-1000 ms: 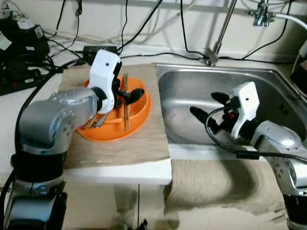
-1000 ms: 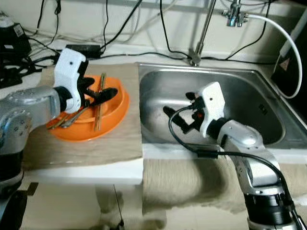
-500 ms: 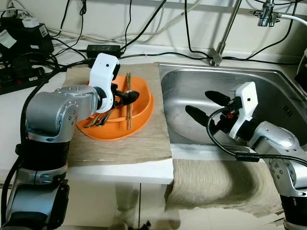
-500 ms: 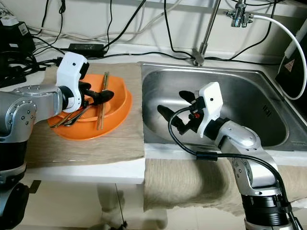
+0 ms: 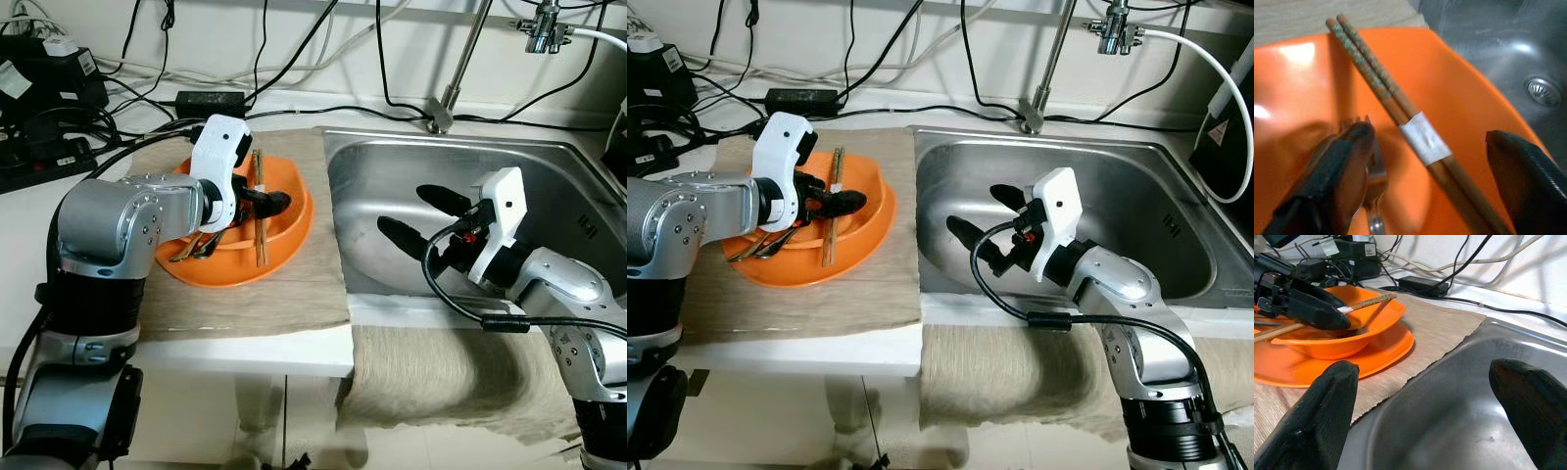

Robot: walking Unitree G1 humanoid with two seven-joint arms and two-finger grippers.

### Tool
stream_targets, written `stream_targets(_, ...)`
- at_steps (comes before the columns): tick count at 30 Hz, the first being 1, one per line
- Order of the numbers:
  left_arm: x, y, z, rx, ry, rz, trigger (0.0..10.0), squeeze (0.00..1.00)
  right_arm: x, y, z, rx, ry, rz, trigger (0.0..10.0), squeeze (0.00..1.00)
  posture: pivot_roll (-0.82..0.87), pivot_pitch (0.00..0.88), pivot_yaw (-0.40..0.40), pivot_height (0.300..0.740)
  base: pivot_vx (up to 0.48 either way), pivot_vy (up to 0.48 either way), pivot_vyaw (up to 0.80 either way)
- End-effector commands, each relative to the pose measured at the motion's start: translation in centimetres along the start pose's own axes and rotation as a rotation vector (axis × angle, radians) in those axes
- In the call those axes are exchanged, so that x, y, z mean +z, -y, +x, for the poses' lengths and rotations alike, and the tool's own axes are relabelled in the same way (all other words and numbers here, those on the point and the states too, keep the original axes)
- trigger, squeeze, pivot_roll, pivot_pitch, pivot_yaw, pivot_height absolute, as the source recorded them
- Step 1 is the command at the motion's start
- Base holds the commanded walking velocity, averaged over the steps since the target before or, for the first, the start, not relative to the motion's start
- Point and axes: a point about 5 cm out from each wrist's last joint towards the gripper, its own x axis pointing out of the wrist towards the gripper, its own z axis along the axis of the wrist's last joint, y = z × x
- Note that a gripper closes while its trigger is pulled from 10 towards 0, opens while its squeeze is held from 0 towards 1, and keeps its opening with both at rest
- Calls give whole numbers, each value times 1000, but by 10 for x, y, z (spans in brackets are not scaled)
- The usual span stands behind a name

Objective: Kitchen organization

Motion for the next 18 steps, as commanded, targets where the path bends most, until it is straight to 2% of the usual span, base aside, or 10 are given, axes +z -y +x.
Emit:
stream_targets(1, 4, 1, 0, 1, -1, 21, 0, 0, 1, 0, -2, 12, -3, -16, 10000, 0, -10, 0, -25, 740, 0, 0, 0)
stream_targets(9, 3, -5, 1, 27, -11, 21, 0, 0, 0, 0, -4, 26, -15, -28, 10000, 0, -10, 0, -26, 740, 0, 0, 0)
stream_targets(18, 5, -3, 1, 16, -7, 25, 0, 0, 0, 1, -4, 27, -19, -36, 10000, 0, -11, 0, -24, 740, 0, 0, 0)
